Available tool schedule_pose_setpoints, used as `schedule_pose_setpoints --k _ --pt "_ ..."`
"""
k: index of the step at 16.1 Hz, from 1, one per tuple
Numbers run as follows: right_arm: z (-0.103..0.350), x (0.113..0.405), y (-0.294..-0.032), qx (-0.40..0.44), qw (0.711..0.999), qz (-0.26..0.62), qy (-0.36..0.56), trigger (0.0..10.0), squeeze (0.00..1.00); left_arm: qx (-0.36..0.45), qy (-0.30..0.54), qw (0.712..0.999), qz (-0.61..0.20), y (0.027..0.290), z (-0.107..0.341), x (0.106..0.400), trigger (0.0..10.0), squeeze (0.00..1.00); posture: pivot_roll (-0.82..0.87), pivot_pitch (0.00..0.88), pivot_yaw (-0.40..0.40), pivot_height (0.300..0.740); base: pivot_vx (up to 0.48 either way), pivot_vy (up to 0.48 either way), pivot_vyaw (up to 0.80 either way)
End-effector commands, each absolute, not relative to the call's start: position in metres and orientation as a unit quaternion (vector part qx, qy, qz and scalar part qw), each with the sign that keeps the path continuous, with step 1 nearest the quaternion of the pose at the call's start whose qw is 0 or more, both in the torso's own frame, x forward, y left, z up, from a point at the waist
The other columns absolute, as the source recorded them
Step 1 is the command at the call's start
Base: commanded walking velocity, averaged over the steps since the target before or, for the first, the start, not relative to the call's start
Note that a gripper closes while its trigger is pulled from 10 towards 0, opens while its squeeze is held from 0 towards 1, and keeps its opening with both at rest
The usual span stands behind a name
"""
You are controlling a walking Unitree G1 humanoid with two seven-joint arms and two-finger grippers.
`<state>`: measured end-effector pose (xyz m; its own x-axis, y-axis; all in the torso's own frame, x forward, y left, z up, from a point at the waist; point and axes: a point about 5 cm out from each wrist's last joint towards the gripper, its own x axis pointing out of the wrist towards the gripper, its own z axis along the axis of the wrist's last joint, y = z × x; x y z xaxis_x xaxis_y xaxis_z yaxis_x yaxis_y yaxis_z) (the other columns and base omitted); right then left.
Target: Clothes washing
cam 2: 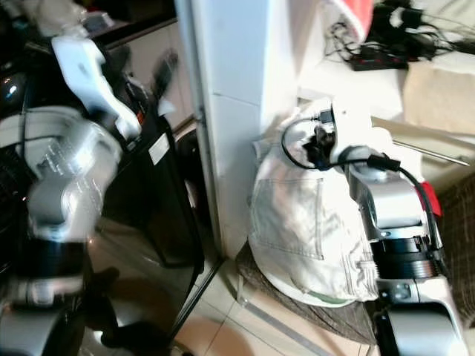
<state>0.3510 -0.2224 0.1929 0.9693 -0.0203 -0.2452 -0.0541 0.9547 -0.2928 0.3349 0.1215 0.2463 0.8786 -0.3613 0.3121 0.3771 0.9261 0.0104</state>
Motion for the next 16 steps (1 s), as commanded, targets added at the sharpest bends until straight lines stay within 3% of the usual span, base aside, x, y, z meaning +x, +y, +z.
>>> schedule_pose_setpoints --k 1,7,10,14,15,16 --pt "0.19 0.355 -0.222 -0.175 0.977 0.016 0.124 10.0 1.0 -0.004 -0.126 0.971 -0.202 0.118 0.237 0.33 10.0 0.0 -0.08 0.0 0.093 0.74 0.0 0.0 0.0" --pt "0.182 0.379 -0.237 -0.205 0.974 0.037 0.09 10.0 1.0 -0.028 -0.065 0.927 -0.368 0.09 0.213 0.294 10.0 0.0 -0.06 0.0 0.094 0.74 0.0 0.0 0.0" --pt "0.178 0.388 -0.241 -0.25 0.96 0.065 0.112 10.0 1.0 -0.01 -0.046 0.917 -0.395 0.087 0.208 0.284 10.0 0.0 -0.04 0.0 0.092 0.74 0.0 0.0 0.0" --pt "0.17 0.389 -0.252 -0.239 0.956 0.054 0.162 10.0 1.0 0.003 -0.021 0.903 -0.43 0.088 0.207 0.27 10.0 0.0 0.0 0.036 0.095 0.74 0.0 0.0 0.0" --pt "0.167 0.388 -0.256 -0.238 0.955 0.045 0.172 10.0 0.0 0.008 -0.022 0.896 -0.443 0.089 0.209 0.266 10.0 0.0 0.02 0.049 0.095 0.74 0.0 0.0 0.0" --pt "0.165 0.387 -0.259 -0.236 0.954 0.042 0.182 10.0 0.0 0.01 -0.018 0.891 -0.454 0.089 0.209 0.262 10.0 0.0 0.02 0.049 0.095 0.74 0.0 0.0 0.0"
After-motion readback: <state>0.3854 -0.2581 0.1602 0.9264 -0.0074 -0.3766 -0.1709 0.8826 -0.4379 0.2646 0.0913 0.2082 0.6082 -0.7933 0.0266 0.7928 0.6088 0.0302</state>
